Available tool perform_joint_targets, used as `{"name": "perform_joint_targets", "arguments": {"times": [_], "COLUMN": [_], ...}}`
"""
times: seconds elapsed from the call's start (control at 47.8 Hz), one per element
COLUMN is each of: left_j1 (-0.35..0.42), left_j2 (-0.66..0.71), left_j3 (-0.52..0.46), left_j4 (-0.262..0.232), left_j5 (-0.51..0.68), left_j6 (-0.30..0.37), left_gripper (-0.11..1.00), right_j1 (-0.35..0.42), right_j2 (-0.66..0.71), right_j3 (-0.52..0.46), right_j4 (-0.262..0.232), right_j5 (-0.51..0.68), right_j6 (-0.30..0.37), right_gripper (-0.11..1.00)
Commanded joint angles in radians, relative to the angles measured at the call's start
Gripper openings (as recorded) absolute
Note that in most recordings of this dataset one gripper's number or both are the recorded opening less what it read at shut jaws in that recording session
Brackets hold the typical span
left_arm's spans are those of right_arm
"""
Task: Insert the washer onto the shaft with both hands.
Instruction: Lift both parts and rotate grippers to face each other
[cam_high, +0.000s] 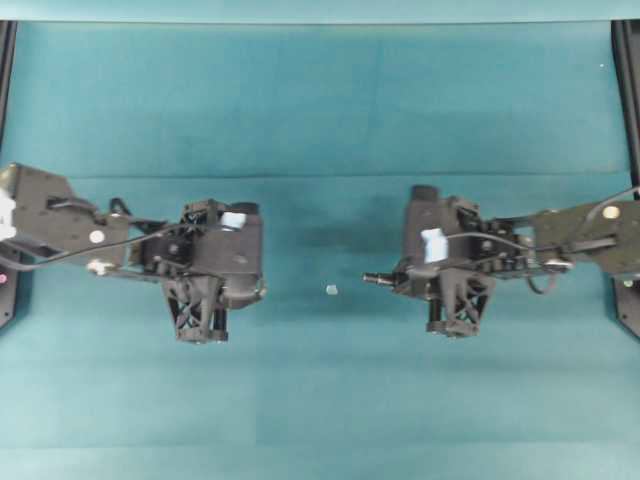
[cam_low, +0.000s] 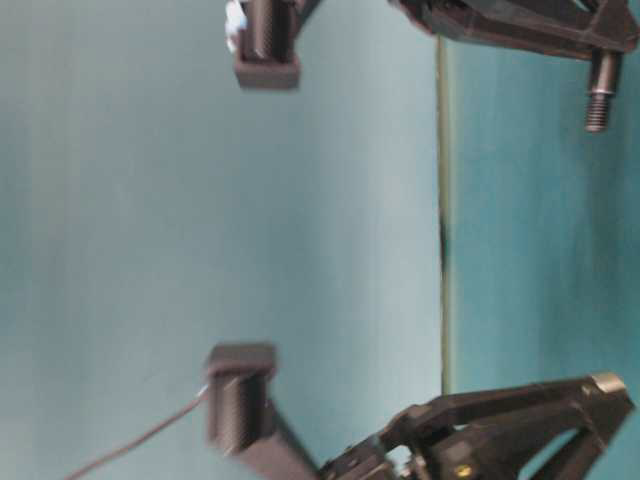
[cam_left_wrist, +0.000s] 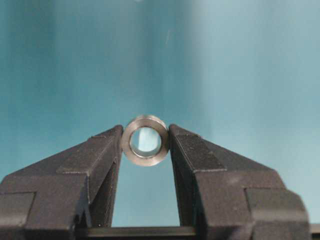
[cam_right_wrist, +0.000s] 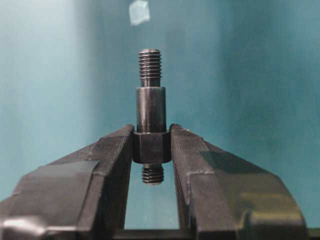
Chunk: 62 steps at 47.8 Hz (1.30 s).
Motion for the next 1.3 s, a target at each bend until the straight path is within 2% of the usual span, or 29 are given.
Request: {"name": "perform_joint_targets", "arguments": {"times": [0.0, 0.188, 0.502, 1.004, 1.151, 1.276], "left_j1": [-0.005, -0.005, -0.005, -0.005, -0.006, -0.006], "left_j2": [-0.034, -0.046, -0.040, -0.021, -0.017, -0.014], "left_j3": [0.012, 0.038, 0.041, 0.032, 0.023, 0.015], "left_j4": [0.003, 0.003, 0.003, 0.002, 0.003, 0.003], "left_j5": [-0.097, -0.230, -0.430, -0.439, -0.443, -0.453], "left_j6": [-0.015, -0.074, -0.091, -0.103, -0.103, -0.103], "left_gripper": [0.36, 0.36, 0.36, 0.36, 0.36, 0.36], "right_j1": [0.009, 0.038, 0.044, 0.046, 0.044, 0.044], "right_j2": [-0.035, -0.061, -0.060, -0.058, -0.054, -0.049], "right_j3": [0.023, 0.072, 0.074, 0.083, 0.106, 0.124], "right_j4": [0.002, 0.002, -0.003, -0.005, -0.026, -0.025], "right_j5": [-0.063, -0.184, -0.284, -0.368, -0.434, -0.497], "right_j6": [0.018, 0.026, 0.025, 0.020, 0.015, 0.017], "right_gripper": [0.00, 0.00, 0.00, 0.00, 0.00, 0.00]}}
